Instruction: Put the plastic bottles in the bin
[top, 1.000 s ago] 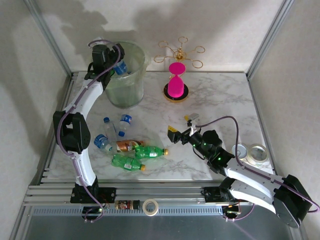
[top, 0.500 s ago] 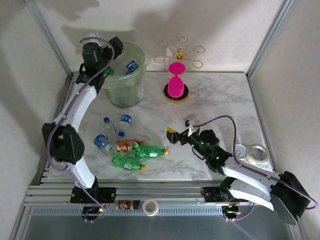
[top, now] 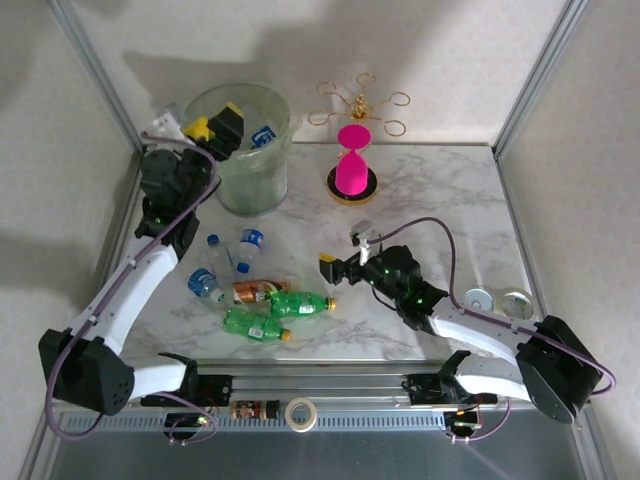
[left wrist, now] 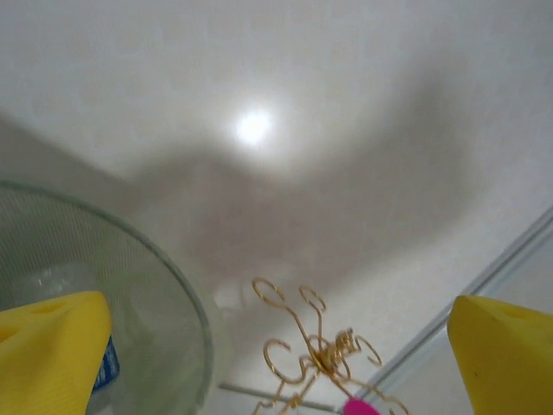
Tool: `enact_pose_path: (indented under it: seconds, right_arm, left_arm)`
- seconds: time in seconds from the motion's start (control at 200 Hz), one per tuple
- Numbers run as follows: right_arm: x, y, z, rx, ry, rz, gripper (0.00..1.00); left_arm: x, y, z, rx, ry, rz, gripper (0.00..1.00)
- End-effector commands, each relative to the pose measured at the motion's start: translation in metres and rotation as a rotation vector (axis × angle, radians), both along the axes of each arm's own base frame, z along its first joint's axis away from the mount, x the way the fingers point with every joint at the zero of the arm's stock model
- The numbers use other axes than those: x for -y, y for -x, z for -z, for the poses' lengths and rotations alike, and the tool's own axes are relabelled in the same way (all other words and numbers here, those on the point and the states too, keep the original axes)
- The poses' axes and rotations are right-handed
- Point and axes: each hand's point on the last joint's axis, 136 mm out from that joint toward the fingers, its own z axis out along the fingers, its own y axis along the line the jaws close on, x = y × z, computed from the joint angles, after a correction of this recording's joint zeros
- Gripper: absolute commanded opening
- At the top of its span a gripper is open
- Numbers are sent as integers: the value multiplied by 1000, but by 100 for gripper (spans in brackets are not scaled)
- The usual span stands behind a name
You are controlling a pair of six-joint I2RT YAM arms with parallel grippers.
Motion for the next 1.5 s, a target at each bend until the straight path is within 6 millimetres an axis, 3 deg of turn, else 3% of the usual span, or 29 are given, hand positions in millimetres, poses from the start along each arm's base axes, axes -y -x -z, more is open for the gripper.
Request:
enact_pose_path:
  seconds: [0.0, 0.165, 0.315, 0.556, 0.801, 1.082, 1.497]
  right_arm:
    - [-17, 1, -6, 6, 22, -75, 99]
    - [-35, 5, 1, -16, 60, -168, 99]
    - [-46, 14, 6, -31, 96, -255, 99]
    - [-74, 44, 28, -86, 172, -446, 99]
    - [-101, 69, 62, -84, 334, -573, 99]
    - [-109, 76, 107, -126, 516, -623, 98]
    - [-104, 75, 157, -153, 681, -612, 95]
  left_arm:
    - [14, 24, 4, 28, 30, 68, 99]
    - [20, 45, 55, -73, 48, 97, 99]
    - [9, 54, 102, -189, 32, 48, 100]
    - [-19, 64, 146, -270, 53, -77, 100]
    - [-32, 62, 177, -296, 192, -105, 100]
    - [-34, 62, 205, -365, 195, -111, 100]
    - [-37, 60, 202, -366, 185, -111, 100]
